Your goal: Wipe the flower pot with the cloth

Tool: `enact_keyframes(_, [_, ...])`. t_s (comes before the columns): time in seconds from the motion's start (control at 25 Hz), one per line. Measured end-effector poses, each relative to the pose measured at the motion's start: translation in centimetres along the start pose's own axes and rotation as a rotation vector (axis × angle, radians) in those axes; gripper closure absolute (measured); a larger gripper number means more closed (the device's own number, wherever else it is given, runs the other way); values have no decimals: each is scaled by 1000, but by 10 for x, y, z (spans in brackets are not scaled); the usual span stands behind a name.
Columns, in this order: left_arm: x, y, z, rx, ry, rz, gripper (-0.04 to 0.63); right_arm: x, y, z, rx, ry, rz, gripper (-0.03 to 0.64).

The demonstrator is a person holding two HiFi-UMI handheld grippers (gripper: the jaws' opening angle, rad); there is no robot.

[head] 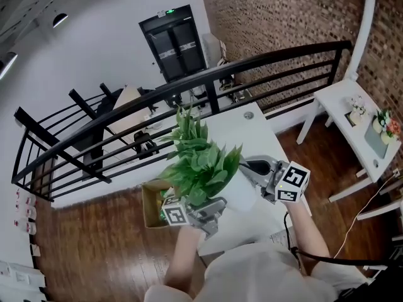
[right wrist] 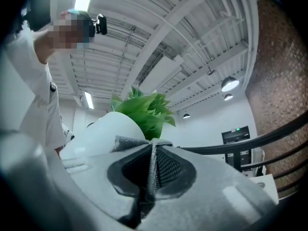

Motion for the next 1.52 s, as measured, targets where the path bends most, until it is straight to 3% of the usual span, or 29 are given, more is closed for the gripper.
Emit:
enact_keyframes(0.28, [2, 14, 14, 99, -28, 58, 84, 14, 11, -7, -79, 64, -26, 618])
enact_keyframes(0.4, [2, 19, 14, 119, -34, 100, 83, 16, 0, 2, -163, 206, 106, 618])
enact_keyframes(0.52, [0, 18, 8, 70, -17, 98, 83, 5, -29, 16, -143, 252, 231, 618])
enact_keyframes(0.6, [0, 11, 2, 13, 4, 89, 83, -14, -54, 16, -110, 190, 277, 618])
enact_keyframes(0.72, [-3, -1, -13, -77, 32, 101, 83, -53, -80, -5, -73, 0, 275, 618])
enact_keyframes(0.84, [-9, -9, -21, -130, 40, 128, 84, -76, -73, -48, -80, -199, 189, 618])
enact_keyframes(0.96, [-13, -4, -19, -137, 52, 125, 84, -77, -47, -91, -112, -321, 83, 618])
enact_keyframes(1.04, [-14, 1, -12, -135, 72, 100, 84, -75, -30, -107, -79, -387, 35, 618])
enact_keyframes(1.12, [-13, 5, -5, -121, 84, 78, 84, -72, -24, -111, -30, -378, 22, 618])
enact_keyframes(1.28, [-11, 12, 8, -77, 80, 21, 84, -68, -44, -86, 7, -252, 54, 618])
enact_keyframes(1.4, [-9, 13, 19, -15, 65, 10, 84, -62, -55, -72, 69, -251, 3, 618])
enact_keyframes(1.52, [-11, 15, 32, 41, 62, 4, 84, -57, -59, -62, 76, -213, 9, 618])
Point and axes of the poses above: the fingertips, and each gripper's own axes: y forward along the fingers, z to its right, x out of its underside, the point moved 5 cm from there along -y, backward along the fingers, and after that the axes turned 11 degrees about -z, right-handed, at the moved point
